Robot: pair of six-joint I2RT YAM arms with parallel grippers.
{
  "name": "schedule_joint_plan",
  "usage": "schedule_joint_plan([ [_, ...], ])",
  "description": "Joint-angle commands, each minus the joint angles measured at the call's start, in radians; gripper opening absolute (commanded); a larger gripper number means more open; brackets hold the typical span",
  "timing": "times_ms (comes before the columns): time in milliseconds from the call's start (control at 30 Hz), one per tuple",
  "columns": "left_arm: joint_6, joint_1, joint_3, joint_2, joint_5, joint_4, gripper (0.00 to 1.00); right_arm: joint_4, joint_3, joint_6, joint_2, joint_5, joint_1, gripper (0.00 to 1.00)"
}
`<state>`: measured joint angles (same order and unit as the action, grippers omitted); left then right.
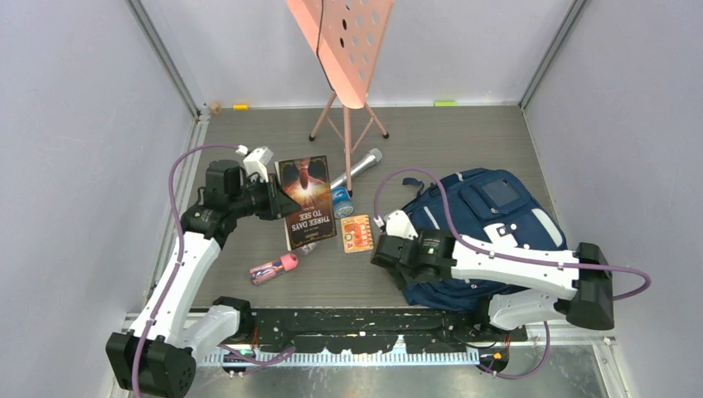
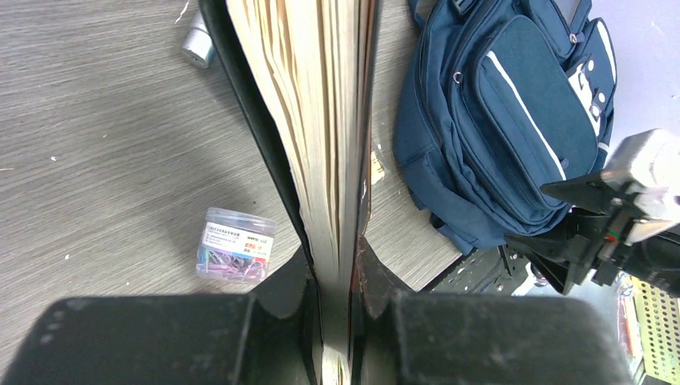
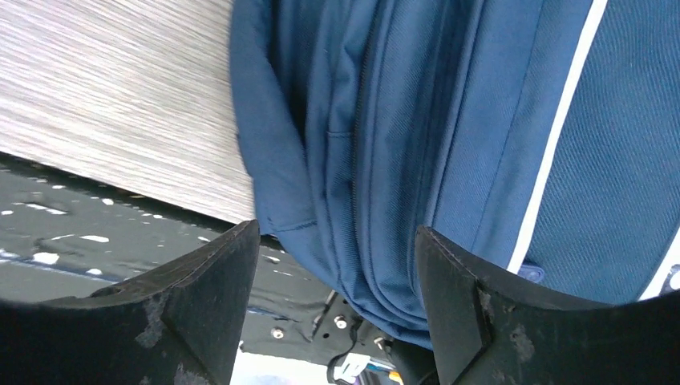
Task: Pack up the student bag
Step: Pick up the book from the center of the board, then place the book in the student bag.
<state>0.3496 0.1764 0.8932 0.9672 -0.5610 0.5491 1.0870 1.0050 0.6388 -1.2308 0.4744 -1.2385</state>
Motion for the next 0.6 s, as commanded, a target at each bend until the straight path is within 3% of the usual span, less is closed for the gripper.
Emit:
schedule_joint_plan([
  [0,-0.021,-0.005,0.010,-0.032,-0.013,-0.032,0.00,0.138,0.021,0.090,-0.061,0.074,-0.023,0.76],
  [567,-0.014,-0.005,0.007,-0.010,-0.025,-0.032,0.00,0.141,-0.037,0.226,-0.196,0.089,-0.118,0.62],
])
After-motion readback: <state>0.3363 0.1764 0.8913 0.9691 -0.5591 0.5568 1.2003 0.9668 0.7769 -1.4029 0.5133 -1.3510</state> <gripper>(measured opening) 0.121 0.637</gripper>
